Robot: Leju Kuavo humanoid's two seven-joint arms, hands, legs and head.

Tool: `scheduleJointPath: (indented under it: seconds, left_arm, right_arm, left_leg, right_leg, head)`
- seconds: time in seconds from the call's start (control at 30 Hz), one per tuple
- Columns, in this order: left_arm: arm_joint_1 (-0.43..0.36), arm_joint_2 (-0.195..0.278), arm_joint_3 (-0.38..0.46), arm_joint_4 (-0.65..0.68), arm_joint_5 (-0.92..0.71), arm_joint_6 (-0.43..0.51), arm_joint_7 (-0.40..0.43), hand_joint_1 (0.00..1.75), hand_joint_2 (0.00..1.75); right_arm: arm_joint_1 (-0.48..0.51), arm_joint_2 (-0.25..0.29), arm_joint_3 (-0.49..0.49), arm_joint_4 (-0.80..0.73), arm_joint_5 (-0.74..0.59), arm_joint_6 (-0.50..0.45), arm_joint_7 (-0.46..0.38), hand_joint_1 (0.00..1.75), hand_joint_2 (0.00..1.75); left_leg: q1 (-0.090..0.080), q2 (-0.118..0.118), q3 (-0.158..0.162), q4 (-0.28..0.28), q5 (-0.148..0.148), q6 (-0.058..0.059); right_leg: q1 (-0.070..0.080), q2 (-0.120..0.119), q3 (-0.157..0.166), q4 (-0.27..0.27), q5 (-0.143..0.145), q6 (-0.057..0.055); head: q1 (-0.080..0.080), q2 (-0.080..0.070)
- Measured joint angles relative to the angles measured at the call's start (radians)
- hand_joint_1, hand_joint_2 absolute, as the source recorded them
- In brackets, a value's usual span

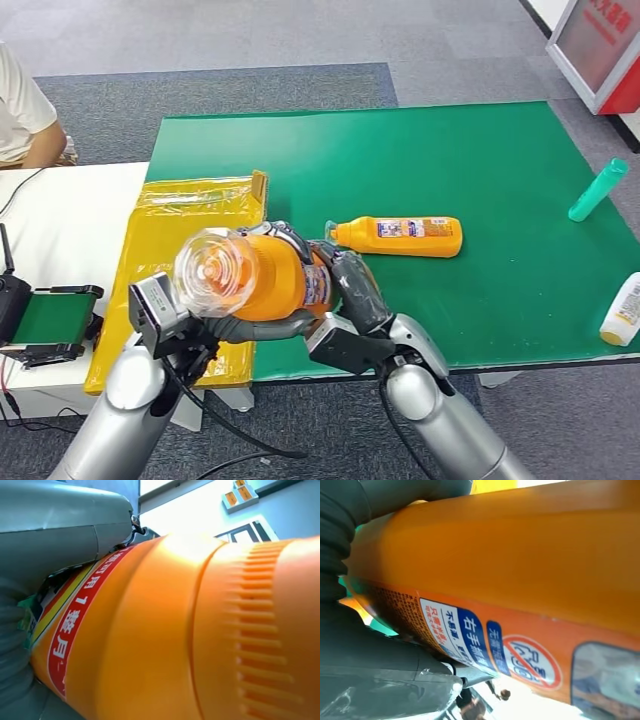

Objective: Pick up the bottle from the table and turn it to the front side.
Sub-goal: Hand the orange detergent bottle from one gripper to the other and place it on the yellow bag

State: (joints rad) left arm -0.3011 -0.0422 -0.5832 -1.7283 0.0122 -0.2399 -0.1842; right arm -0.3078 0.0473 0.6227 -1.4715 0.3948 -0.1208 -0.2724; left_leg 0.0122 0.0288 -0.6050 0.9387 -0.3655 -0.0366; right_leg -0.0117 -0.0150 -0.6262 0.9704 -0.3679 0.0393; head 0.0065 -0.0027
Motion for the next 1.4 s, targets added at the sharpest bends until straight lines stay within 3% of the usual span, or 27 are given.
scheduleJointPath:
  seconds: [0.2, 0.33, 0.53, 0.63, 0.87, 1.0, 1.13, 1.4]
  left_arm:
    - [0.031, 0.003, 0.012, -0.004, -0.38, 0.279, -0.044, 1.75, 1.75]
    - [0.038, 0.01, 0.041, -0.008, -0.498, 0.374, -0.044, 1.75, 1.75]
    - [0.045, 0.045, 0.122, -0.01, -1.012, 0.631, 0.055, 1.75, 1.75]
    - [0.045, 0.074, 0.167, -0.003, -1.182, 0.649, 0.12, 1.75, 1.75]
    - [0.043, 0.1, 0.199, 0.011, -1.222, 0.655, 0.136, 1.75, 1.75]
    - [0.031, 0.114, 0.204, 0.037, -1.33, 0.627, 0.21, 1.75, 1.75]
    - [-0.006, 0.139, 0.219, 0.165, -1.457, 0.597, 0.291, 1.75, 1.75]
    - [-0.076, 0.154, 0.231, 0.519, -1.515, 0.55, 0.325, 1.75, 1.75]
  right_arm:
    - [0.027, -0.001, -0.046, 0.01, -0.139, 0.058, 0.015, 0.0, 1.75]
    - [0.056, -0.003, -0.084, 0.01, -0.167, 0.061, 0.016, 0.0, 1.75]
    - [0.127, -0.008, -0.201, -0.053, -0.211, 0.026, 0.016, 0.0, 1.75]
    - [0.158, -0.015, -0.264, -0.115, -0.212, 0.022, 0.017, 0.0, 1.75]
    - [0.186, -0.02, -0.319, -0.183, -0.207, 0.023, 0.024, 0.0, 1.75]
    - [0.196, -0.021, -0.339, -0.213, -0.198, 0.014, 0.012, 0.0, 1.75]
    - [0.21, -0.029, -0.373, -0.293, -0.26, 0.05, 0.001, 0.0, 1.75]
    - [0.242, -0.06, -0.414, -0.443, -0.341, 0.159, -0.012, 0.0, 1.75]
  left_leg:
    - [0.0, 0.0, 0.0, 0.0, 0.0, 0.0]
    - [0.0, 0.0, -0.001, 0.0, 0.0, 0.0]
    - [0.0, 0.0, -0.001, 0.0, 0.0, 0.0]
    - [0.0, 0.0, -0.001, 0.0, 0.0, 0.0]
    - [0.0, 0.0, -0.001, 0.0, 0.0, 0.0]
    - [0.0, 0.0, -0.001, 0.0, 0.0, 0.0]
    - [0.0, 0.0, 0.0, 0.0, 0.0, 0.0]
    - [0.0, 0.0, 0.0, 0.0, 0.001, 0.0]
  right_leg:
    - [0.0, 0.0, 0.0, 0.0, 0.0, 0.0]
    - [0.0, 0.0, 0.0, 0.0, 0.0, 0.0]
    - [0.0, 0.0, 0.0, 0.0, 0.0, 0.0]
    - [0.0, 0.0, -0.001, 0.0, 0.0, 0.0]
    - [0.0, 0.0, -0.001, 0.0, 0.0, 0.0]
    - [0.0, 0.0, -0.001, 0.0, 0.0, 0.0]
    - [0.0, 0.0, -0.001, 0.0, 0.0, -0.001]
    - [0.0, 0.001, -0.001, 0.0, 0.001, -0.001]
  head:
    - [0.0, 0.0]
    - [0.0, 0.0]
    - [0.0, 0.0]
    - [0.0, 0.0]
    - [0.0, 0.0]
    - [0.0, 0.0]
    - [0.0, 0.0]
    - [0.0, 0.0]
